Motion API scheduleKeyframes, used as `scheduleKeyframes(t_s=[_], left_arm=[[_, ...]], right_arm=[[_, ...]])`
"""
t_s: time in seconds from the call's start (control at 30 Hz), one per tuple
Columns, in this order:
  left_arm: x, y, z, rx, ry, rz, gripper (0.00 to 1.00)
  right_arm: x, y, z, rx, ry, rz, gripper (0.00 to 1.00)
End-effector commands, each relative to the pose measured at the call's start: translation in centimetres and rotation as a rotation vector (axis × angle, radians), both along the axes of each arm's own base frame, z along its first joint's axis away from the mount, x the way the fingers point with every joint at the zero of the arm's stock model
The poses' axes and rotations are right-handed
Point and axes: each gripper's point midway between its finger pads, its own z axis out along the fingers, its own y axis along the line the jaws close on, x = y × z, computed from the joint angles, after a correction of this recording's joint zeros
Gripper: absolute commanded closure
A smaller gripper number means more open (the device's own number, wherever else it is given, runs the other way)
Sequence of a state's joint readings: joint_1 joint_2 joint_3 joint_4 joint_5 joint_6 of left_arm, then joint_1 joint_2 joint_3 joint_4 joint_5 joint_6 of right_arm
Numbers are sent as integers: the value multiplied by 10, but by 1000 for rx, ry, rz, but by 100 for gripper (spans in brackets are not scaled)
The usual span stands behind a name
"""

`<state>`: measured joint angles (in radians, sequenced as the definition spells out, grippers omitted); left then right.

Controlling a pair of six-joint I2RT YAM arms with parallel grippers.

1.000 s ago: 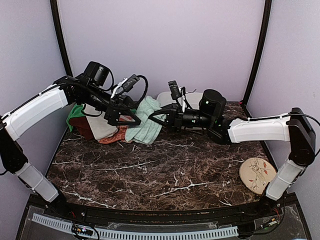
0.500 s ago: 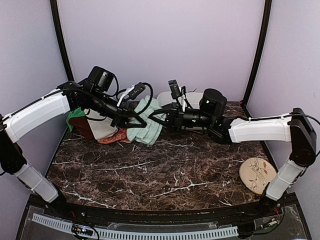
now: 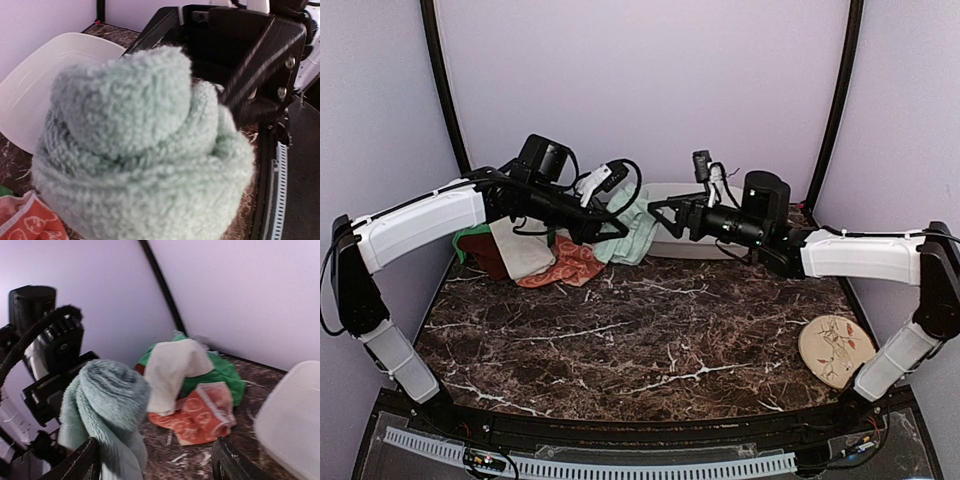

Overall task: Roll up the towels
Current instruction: Pass from the right arm to the left, then move the storage box to the center of the board.

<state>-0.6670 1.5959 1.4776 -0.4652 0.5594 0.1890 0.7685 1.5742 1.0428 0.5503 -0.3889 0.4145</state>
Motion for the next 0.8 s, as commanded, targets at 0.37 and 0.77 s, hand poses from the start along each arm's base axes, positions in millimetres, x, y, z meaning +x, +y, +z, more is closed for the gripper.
scheduleKeyframes(t_s=[0.37,0.77], left_arm=[[172,-16,-18,156,-198,529,100],[249,-39,-46,124,-291,631,100]], right_arm=[[180,-189,-79,-622,62,-1028,27],[235,-152,-171,-736,201,-889,31]])
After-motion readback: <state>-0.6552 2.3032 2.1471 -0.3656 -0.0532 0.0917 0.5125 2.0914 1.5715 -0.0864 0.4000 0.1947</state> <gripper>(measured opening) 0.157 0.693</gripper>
